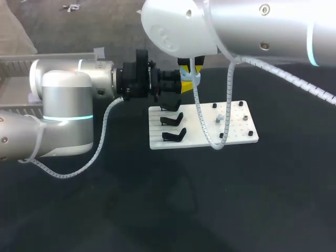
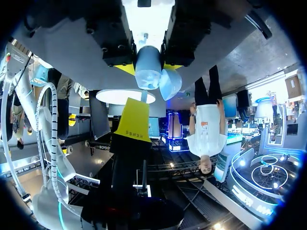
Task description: Pick up each earbud case from the left stands, insert the matching earbuds, close the lid, and place the case in the box.
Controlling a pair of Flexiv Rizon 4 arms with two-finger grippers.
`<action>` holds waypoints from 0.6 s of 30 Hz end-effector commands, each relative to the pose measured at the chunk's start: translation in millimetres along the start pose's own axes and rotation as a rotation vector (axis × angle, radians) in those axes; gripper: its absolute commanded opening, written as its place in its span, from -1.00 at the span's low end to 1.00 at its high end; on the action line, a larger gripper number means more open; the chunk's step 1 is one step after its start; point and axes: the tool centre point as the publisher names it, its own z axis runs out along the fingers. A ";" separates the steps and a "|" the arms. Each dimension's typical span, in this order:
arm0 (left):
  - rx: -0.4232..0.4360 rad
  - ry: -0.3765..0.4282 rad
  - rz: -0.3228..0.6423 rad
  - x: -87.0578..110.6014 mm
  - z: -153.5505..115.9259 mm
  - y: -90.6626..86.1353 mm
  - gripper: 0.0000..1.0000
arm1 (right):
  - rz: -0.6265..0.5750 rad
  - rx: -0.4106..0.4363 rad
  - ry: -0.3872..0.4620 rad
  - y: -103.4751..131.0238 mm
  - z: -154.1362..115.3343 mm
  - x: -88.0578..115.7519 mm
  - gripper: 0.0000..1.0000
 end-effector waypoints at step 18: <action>-0.003 -0.004 0.003 1.1 0.7 -0.1 -1.00 | 0.019 0.009 0.011 2.1 6.4 -8.1 -1.00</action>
